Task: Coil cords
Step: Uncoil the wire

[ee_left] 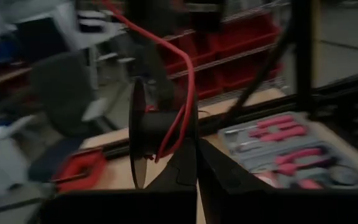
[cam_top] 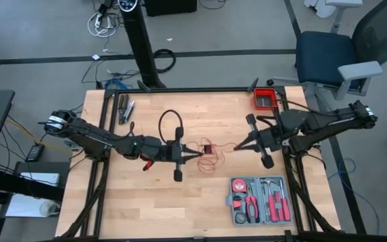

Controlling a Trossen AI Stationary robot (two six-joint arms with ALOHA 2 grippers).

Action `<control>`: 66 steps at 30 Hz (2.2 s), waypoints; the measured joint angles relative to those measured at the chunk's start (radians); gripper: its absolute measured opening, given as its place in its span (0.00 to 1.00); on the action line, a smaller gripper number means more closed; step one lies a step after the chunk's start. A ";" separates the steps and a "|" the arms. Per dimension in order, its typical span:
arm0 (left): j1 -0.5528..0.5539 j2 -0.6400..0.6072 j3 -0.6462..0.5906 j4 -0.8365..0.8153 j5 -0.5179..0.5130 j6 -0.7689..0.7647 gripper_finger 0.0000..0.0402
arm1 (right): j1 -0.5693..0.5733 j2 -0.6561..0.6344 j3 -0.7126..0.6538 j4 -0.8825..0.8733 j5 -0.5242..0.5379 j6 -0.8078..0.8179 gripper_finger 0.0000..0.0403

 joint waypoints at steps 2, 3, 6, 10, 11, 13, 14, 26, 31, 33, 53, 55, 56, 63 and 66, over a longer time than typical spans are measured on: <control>0.000 0.000 0.000 -0.012 0.061 -0.028 0.01 | 0.000 0.011 0.000 0.046 0.069 -0.020 0.00; 0.000 0.000 0.000 -0.016 0.095 -0.042 0.01 | 0.000 0.019 0.000 0.068 0.102 -0.029 0.00; -0.002 0.000 0.000 -0.019 0.200 -0.088 0.01 | 0.000 0.053 0.000 0.128 0.187 -0.045 0.00; -0.011 0.000 0.000 -0.005 0.292 -0.135 0.01 | -0.006 0.114 0.000 0.215 0.276 -0.066 0.00; -0.016 0.000 0.000 0.000 0.300 -0.137 0.01 | -0.008 0.131 0.000 0.233 0.286 -0.071 0.00; -0.027 0.000 0.000 0.011 0.310 -0.137 0.01 | -0.015 0.165 0.000 0.261 0.289 -0.078 0.00; -0.033 0.000 0.000 0.022 0.313 -0.135 0.01 | -0.021 0.185 0.000 0.281 0.289 -0.081 0.00; -0.050 0.000 0.000 0.205 0.368 0.001 0.01 | -0.068 0.347 0.000 0.191 0.228 -0.081 0.00; -0.050 0.000 0.000 0.270 0.312 0.145 0.01 | -0.068 0.343 0.000 -0.028 0.159 -0.022 0.00; -0.050 0.000 0.000 0.286 0.249 0.193 0.01 | -0.069 0.326 0.000 -0.111 0.116 0.024 0.00; 0.002 0.000 0.000 -0.074 -0.094 0.305 0.01 | 0.036 -0.004 0.000 -0.159 -0.264 0.116 0.00; -0.002 0.000 0.000 -0.102 -0.094 0.270 0.01 | 0.042 -0.034 0.000 -0.117 -0.281 0.081 0.00; -0.002 0.000 0.000 -0.113 -0.093 0.251 0.01 | 0.045 -0.045 0.000 -0.098 -0.293 0.066 0.00; -0.002 0.000 0.000 -0.167 0.088 0.077 0.01 | 0.046 -0.057 0.000 0.043 -0.207 -0.040 0.00; -0.002 0.000 0.000 -0.168 0.218 -0.003 0.01 | 0.043 -0.039 0.000 0.071 -0.080 -0.054 0.00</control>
